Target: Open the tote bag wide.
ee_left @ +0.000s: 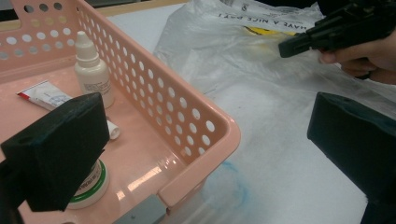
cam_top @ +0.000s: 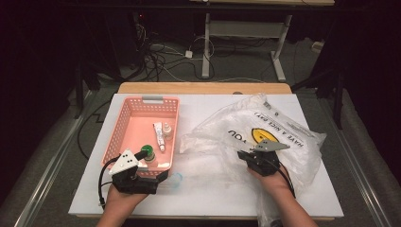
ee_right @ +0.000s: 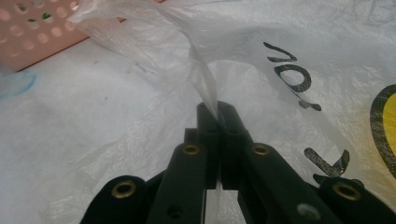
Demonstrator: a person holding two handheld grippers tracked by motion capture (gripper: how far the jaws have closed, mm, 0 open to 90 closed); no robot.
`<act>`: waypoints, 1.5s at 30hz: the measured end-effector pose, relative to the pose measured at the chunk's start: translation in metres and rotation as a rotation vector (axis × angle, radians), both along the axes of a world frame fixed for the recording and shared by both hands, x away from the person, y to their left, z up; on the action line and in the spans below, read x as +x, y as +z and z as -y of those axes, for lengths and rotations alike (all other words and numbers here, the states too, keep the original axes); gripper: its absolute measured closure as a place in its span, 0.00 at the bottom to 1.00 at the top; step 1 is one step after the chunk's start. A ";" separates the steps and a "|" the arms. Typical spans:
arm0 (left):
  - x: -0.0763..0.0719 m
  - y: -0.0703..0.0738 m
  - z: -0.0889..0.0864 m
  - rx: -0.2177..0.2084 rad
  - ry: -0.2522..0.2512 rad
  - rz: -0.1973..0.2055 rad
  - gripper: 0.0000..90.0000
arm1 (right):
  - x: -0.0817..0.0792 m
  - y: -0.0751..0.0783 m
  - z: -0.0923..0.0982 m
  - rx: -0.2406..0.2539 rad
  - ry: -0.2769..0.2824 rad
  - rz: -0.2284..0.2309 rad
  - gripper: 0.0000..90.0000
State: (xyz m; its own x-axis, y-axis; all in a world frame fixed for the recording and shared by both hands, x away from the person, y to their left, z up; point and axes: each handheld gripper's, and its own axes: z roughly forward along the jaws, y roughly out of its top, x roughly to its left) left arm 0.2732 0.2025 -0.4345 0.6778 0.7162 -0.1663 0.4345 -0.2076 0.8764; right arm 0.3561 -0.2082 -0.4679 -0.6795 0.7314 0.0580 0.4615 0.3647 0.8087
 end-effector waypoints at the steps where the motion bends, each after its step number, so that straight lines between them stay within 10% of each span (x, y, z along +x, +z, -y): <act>1: 0.000 0.000 -0.001 0.001 0.001 0.000 0.00 | 0.002 0.000 0.000 0.001 -0.008 0.000 1.00; 45: 0.005 0.005 -0.022 -0.017 0.106 0.017 0.00 | 0.008 0.038 0.037 0.185 -0.121 0.148 1.00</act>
State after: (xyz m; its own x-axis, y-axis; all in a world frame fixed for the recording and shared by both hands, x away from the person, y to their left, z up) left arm 0.2781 0.2242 -0.4298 0.6015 0.7810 -0.1681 0.4384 -0.1469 0.8867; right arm 0.3637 -0.2454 -0.4301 -0.5991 0.7938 0.1050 0.3646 0.1537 0.9184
